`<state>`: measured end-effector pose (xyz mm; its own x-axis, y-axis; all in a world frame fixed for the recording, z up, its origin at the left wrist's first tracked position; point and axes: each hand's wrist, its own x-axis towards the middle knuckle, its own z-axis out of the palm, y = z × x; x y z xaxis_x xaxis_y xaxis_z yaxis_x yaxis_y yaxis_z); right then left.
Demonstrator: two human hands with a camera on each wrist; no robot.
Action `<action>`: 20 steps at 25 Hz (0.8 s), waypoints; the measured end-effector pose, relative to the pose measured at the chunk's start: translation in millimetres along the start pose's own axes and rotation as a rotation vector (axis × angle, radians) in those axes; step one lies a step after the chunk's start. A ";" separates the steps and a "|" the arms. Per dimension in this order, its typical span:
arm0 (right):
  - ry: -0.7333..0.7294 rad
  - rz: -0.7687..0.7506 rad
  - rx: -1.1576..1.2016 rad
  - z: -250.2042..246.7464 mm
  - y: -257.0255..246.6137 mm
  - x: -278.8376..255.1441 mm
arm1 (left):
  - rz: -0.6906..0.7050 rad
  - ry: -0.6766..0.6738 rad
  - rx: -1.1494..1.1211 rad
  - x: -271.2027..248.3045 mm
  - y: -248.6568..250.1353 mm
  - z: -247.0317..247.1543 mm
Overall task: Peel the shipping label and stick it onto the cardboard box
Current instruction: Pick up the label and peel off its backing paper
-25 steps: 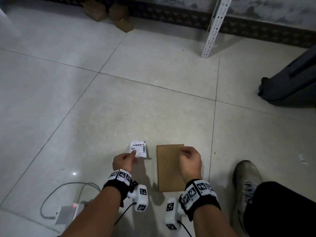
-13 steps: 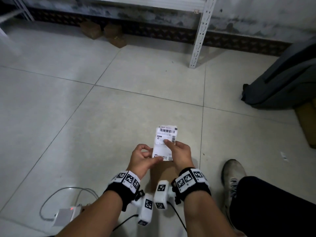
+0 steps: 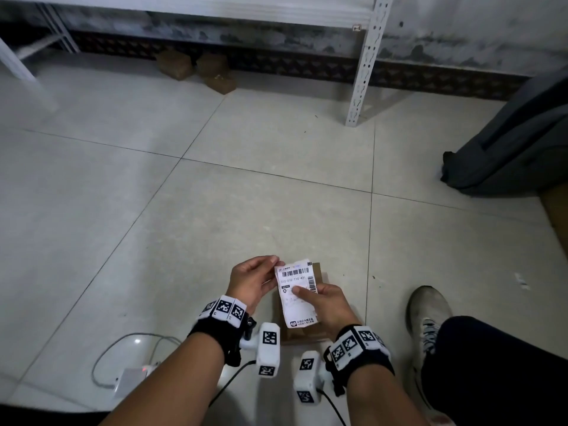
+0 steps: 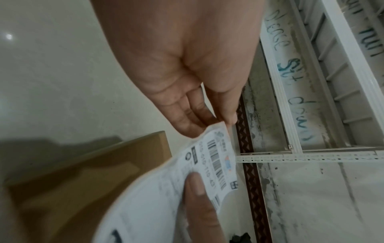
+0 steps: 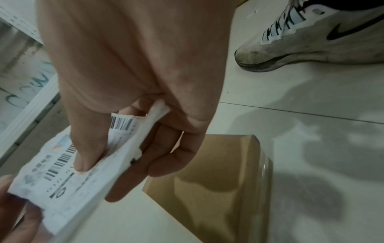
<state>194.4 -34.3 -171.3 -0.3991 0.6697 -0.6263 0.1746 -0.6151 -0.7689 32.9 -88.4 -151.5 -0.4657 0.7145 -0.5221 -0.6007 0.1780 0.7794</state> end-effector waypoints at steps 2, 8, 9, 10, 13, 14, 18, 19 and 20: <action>0.029 -0.006 0.021 -0.2 -2.0 3.7 | -0.026 -0.003 -0.014 1.7 -4.4 -3.6; 0.082 -0.017 0.017 2.1 -5.6 7.5 | -0.005 -0.038 -0.050 8.0 -18.5 -1.4; 0.157 -0.065 -0.068 1.6 -2.7 9.5 | 0.009 -0.036 -0.025 9.1 -21.4 0.2; 0.263 -0.132 -0.233 1.2 -0.6 11.5 | 0.032 -0.025 0.012 10.3 -24.4 1.9; 0.471 -0.275 -0.544 2.4 -3.2 11.4 | 0.108 -0.001 0.140 14.6 -36.8 1.9; 0.390 -0.298 -0.487 5.6 -4.9 12.5 | 0.122 -0.012 0.191 16.2 -40.6 0.2; 0.242 -0.295 -0.234 12.1 -4.8 16.8 | 0.107 -0.100 0.317 15.6 -54.8 -3.2; 0.228 -0.290 -0.215 11.2 -4.5 17.1 | 0.102 -0.097 0.316 14.2 -55.8 -2.5; 0.210 -0.280 -0.198 10.8 -4.7 16.6 | 0.106 -0.085 0.316 13.7 -56.2 -2.9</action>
<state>177.2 -24.8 -176.6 -0.2670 0.8831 -0.3858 0.2637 -0.3181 -0.9107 58.5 -90.5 -203.5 -0.4507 0.7918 -0.4122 -0.3146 0.2912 0.9035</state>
